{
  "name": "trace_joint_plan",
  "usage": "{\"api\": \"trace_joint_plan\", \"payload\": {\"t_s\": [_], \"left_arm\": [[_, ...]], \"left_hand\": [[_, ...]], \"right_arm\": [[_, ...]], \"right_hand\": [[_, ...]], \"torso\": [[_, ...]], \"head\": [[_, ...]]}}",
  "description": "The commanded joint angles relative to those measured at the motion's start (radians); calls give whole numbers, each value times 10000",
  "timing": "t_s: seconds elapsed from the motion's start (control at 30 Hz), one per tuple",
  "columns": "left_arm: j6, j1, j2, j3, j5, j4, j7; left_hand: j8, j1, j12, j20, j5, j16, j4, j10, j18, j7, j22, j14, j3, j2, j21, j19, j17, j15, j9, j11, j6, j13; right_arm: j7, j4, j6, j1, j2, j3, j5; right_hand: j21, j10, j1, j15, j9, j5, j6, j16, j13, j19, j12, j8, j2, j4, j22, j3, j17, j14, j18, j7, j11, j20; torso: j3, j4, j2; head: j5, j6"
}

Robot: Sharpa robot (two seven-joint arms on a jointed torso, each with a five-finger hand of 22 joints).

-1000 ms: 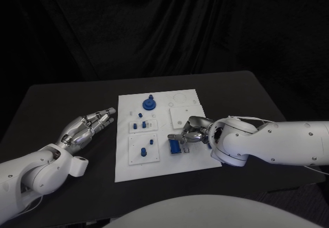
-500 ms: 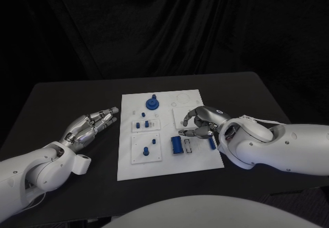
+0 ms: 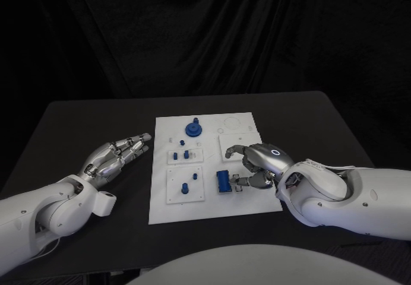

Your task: Assemble the parts on the task board

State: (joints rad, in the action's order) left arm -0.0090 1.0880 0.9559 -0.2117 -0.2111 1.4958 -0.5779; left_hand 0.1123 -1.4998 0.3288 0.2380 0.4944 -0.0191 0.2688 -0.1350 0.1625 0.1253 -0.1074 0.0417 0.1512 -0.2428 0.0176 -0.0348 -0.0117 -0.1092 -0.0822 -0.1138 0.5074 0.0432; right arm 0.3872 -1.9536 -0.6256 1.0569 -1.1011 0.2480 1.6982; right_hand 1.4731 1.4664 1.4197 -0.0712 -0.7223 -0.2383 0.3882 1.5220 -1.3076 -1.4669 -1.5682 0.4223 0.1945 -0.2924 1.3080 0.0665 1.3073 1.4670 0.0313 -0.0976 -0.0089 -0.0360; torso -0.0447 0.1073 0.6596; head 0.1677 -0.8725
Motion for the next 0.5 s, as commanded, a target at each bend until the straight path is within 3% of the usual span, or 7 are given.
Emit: {"api": "trace_joint_plan", "payload": {"t_s": [0.03,0.37,0.5], "left_arm": [[100,-26,6,8,46,22,-158],[233,-57,54,8,46,27,-129],[263,-72,89,8,46,41,-117]], "left_hand": [[58,-81,54,53,45,-44,-58,-23,200,42,-2,-6,-12,-17,60,-30,-13,-44,13,-61,-1,15],[64,105,95,48,-178,-49,190,-62,197,102,-12,-7,43,-85,68,-47,-11,-67,18,-121,-3,16],[66,107,102,48,-179,-47,192,-65,197,102,-6,-9,44,-87,67,-45,-10,-68,17,-121,4,17]], "right_arm": [[-295,50,44,-209,67,-2,558],[-284,263,5,-502,323,-2,591],[-243,349,-83,-569,421,-3,595]], "right_hand": [[162,1044,116,32,96,81,-166,34,-2632,-667,-26,99,43,-13,2355,27,1451,811,-106,4,67,-43],[161,1044,-346,94,494,816,-777,-2,-2632,-662,-26,392,464,-57,2348,-357,1351,790,-102,-105,149,-84],[117,1044,-492,124,591,926,-884,-19,-2632,-640,-26,481,556,-64,2331,-440,1304,780,-91,-154,187,-108]], "torso": [[1,-23,12],[9,19,27],[17,-17,35]], "head": [[-4,-2],[45,-2],[-15,-2]]}}
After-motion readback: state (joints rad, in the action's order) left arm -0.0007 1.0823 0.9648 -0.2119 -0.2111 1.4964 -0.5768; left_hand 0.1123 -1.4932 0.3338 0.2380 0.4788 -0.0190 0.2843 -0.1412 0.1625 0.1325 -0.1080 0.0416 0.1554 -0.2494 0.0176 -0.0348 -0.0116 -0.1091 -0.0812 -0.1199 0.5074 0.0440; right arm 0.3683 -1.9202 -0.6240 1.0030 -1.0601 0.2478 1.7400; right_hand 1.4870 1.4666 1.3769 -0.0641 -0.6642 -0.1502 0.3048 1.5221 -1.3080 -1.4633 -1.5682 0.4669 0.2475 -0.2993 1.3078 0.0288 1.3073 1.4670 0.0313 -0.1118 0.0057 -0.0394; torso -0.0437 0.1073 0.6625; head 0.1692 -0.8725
